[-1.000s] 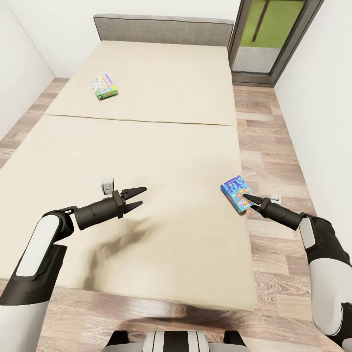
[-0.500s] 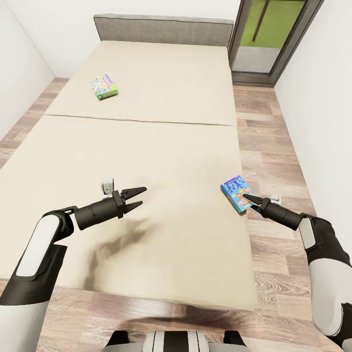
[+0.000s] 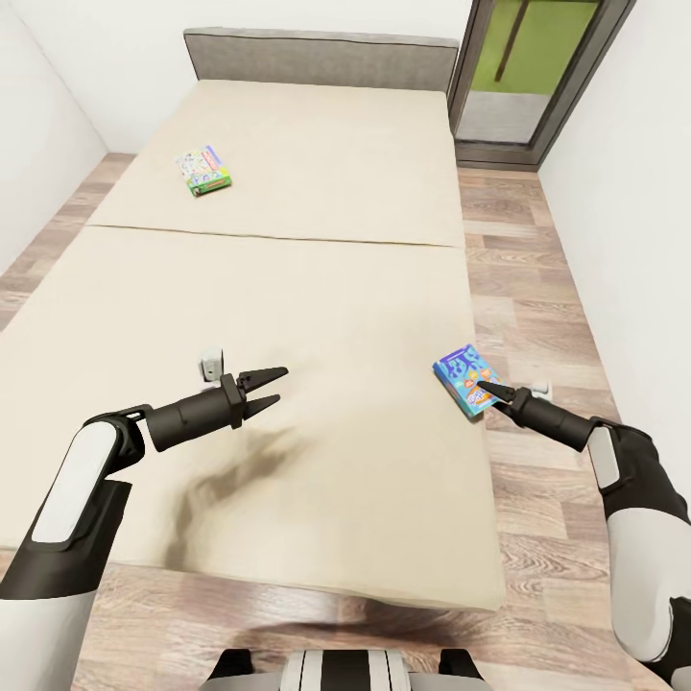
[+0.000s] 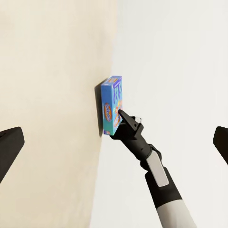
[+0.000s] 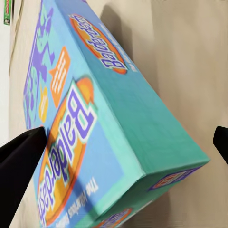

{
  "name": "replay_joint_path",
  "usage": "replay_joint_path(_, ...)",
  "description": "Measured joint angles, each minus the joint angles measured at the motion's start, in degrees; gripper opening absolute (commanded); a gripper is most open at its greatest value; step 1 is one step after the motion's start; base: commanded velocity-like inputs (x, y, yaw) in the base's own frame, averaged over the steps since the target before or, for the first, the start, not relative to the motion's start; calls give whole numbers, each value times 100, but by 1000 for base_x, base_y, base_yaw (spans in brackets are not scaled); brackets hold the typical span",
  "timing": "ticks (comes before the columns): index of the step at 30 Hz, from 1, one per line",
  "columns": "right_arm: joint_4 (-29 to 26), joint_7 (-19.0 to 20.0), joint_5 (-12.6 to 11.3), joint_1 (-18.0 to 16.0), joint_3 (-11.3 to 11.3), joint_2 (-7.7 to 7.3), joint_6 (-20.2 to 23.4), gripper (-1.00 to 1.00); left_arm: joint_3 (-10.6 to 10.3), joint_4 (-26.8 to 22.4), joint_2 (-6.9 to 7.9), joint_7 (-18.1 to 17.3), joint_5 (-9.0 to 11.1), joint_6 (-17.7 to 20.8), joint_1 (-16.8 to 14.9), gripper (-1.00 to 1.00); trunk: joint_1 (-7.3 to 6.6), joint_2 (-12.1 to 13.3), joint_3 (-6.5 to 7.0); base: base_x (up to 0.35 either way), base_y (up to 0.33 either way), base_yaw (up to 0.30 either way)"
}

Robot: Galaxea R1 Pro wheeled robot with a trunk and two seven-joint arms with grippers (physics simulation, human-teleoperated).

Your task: Put all the toys in the child's room - the three board games (two on the bed and one on the table), the two jigsaw puzzles on the table, and the tennis ball on the table - inside the toy box on the table in the child's room.

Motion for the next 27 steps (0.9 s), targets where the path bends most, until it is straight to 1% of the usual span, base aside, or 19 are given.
replay_joint_path(16, -340, 5, -9, 31, -15, 66, 55, -100, 0, 0, 0, 0, 0, 0, 0, 100, 0, 0, 0, 0, 0, 0)
replay_joint_path(20, -538, 136, 22, 51, -25, 105, 23, -100, 0, 0, 0, 0, 0, 0, 0, 100, 0, 0, 0, 0, 0, 0)
replay_joint_path(22, -611, 242, 3, 73, -116, 150, 46, -100, 0, 0, 0, 0, 0, 0, 0, 100, 0, 0, 0, 0, 0, 0)
replay_joint_path(23, -616, 260, -119, 70, -214, 254, 95, -100, 0, 1, 0, -1, -1, 0, 0, 100, 0, 0, 1, 0, 0, 0)
replay_joint_path(24, -650, 320, -219, 78, -68, 363, 155, -100, -1, 2, -1, -2, -1, 0, -1, 100, 0, 0, 1, 0, 0, 0)
replay_joint_path(25, -678, 346, -217, 87, -7, 373, 199, -100, -1, 3, -1, -2, -2, 0, -1, 100, 0, 0, 1, 0, 0, 0)
replay_joint_path(27, -737, 377, -155, 97, 0, 383, 186, -100, -2, 3, -1, -2, -2, 0, -1, 100, 0, 0, 1, 0, 0, 0)
